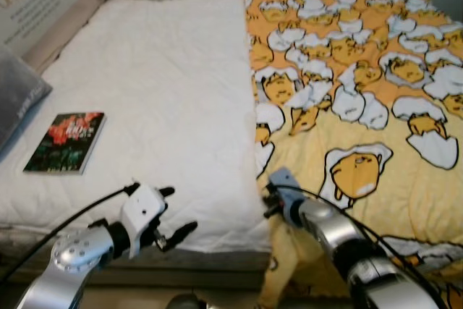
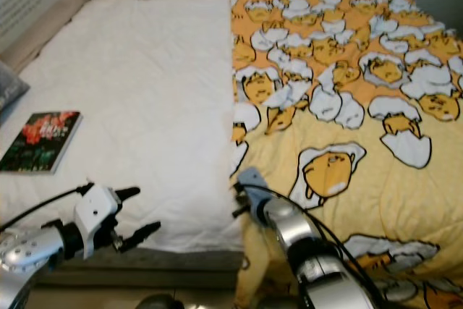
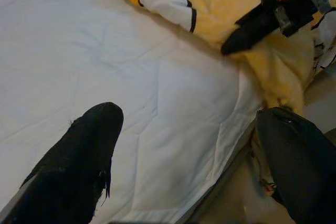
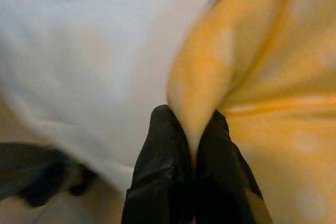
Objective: Clean up the room
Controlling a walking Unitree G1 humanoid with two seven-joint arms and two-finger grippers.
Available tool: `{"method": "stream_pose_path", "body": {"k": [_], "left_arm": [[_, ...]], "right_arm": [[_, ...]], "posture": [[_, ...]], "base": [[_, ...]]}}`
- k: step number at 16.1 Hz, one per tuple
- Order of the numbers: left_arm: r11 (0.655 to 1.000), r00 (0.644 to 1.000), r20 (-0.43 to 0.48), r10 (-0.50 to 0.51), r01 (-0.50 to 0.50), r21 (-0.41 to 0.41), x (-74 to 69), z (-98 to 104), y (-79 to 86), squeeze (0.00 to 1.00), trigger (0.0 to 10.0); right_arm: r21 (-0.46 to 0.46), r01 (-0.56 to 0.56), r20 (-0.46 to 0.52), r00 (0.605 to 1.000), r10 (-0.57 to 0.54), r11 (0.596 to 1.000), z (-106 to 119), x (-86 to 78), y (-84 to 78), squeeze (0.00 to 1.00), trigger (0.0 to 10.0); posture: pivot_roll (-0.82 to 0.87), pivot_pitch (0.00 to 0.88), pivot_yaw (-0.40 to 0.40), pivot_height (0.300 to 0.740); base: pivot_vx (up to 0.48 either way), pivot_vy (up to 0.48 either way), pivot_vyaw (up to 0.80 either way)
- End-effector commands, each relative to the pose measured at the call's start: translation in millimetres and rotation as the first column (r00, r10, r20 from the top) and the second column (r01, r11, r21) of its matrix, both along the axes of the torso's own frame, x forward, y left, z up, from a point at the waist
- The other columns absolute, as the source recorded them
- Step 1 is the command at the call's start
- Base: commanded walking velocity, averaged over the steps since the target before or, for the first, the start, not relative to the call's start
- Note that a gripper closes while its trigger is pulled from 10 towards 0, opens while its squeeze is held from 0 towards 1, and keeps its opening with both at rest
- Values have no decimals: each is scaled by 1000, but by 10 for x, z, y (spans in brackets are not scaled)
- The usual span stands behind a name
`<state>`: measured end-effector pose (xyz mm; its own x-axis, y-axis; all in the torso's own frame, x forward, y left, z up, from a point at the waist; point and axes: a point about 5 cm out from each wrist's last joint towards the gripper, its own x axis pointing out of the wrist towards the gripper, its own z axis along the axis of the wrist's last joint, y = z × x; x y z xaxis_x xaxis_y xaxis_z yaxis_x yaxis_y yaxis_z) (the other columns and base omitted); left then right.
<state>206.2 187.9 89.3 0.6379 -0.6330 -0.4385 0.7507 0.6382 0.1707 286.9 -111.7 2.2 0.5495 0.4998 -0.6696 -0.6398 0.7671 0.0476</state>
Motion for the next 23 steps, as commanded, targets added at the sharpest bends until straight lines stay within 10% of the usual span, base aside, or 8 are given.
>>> {"method": "stream_pose_path", "body": {"k": [1,9,11,12,18,21,22,23], "left_arm": [[1000,1000,-8,-11,11,7,-18,20,-10,0,10000],[999,999,-31,-23,24,24,-51,82,-45,0,10000],[999,999,-41,-20,22,30,-59,61,-35,0,10000],[999,999,-44,-21,22,32,-55,55,-37,0,10000],[993,994,-5,106,-106,-49,15,61,-47,0,10000],[910,909,124,398,-373,-184,188,135,-27,0,10000],[851,851,132,508,-473,-230,250,158,15,0,10000],[805,807,131,576,-533,-260,285,173,34,0,10000]], "right_arm": [[89,-76,-15,997,78,993,93,-33,116,0,0],[194,-193,-69,975,210,962,225,-332,336,0,0],[147,-186,-81,977,199,972,174,-363,317,0,4510],[167,-167,-105,977,186,972,150,-375,316,1000,10000],[200,-60,14,998,59,978,454,-305,99,1000,10000],[229,98,359,916,-178,969,900,-160,-138,1000,10000],[293,187,436,847,-305,938,1053,-110,-203,631,10000],[303,254,484,789,-378,919,1133,-97,-267,0,10000]], "posture": [[170,0,23,740],[170,0,25,740],[167,0,25,740],[167,0,24,740],[125,0,15,740],[94,0,11,740],[79,0,14,740],[73,0,15,740]], "base": [[0,0,0],[0,0,0],[0,0,0],[0,0,0],[0,0,0],[0,0,0],[0,0,0],[0,-424,0]]}}
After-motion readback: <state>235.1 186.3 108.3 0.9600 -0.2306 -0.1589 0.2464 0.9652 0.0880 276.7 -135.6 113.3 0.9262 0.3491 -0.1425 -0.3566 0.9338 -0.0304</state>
